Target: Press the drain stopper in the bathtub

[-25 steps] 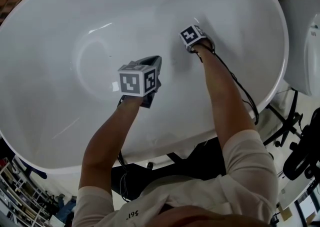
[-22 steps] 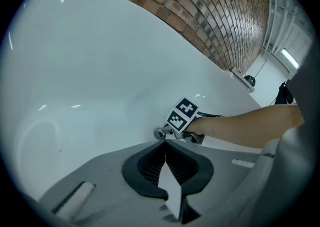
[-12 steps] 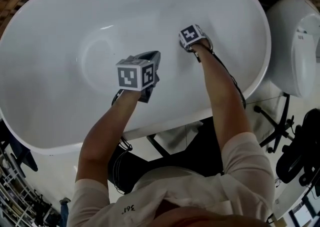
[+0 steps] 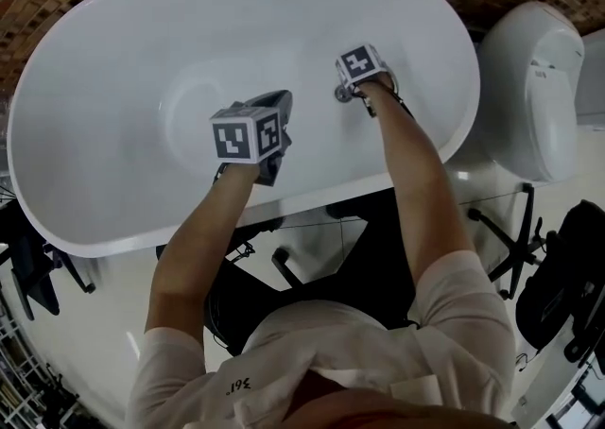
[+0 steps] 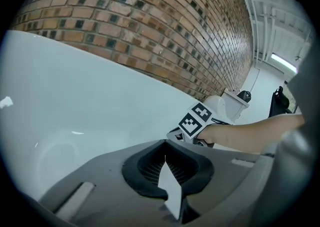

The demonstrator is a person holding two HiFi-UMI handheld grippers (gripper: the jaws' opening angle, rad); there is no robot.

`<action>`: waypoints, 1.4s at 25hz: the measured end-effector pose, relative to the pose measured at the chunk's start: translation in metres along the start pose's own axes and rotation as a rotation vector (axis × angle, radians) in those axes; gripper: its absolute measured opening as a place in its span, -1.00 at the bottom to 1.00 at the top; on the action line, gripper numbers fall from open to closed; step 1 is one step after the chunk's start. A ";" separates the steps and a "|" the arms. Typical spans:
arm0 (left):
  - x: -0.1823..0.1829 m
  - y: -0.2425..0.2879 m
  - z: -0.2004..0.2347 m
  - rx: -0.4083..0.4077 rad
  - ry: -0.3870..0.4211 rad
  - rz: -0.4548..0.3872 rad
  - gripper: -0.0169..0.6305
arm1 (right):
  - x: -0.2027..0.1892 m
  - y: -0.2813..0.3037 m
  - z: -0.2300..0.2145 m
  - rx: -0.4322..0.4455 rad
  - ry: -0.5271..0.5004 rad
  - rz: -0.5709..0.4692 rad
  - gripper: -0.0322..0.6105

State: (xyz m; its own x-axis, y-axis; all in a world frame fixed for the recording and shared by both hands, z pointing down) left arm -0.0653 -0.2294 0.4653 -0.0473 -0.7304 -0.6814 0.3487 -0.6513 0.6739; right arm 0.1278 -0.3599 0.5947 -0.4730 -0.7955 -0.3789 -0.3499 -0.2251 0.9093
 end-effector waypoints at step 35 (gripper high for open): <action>0.032 -0.196 -0.057 0.016 0.077 -0.408 -0.93 | 0.004 -0.248 0.096 -0.086 -0.155 -0.443 -0.73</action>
State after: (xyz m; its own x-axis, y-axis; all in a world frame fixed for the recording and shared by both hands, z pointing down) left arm -0.0818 -0.1128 0.2950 -0.1076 -0.3948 -0.9125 0.3010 -0.8876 0.3485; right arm 0.1353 -0.2529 0.3510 -0.4111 -0.5204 -0.7484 -0.4803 -0.5741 0.6631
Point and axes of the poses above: the fingertips, and each gripper's own axes: y forward along the fingers, z to its left, x out of its top, the point moved 6 cm from there along -y, backward along the fingers, and after that the axes turned 12 degrees about x, right-handed, at the moved point
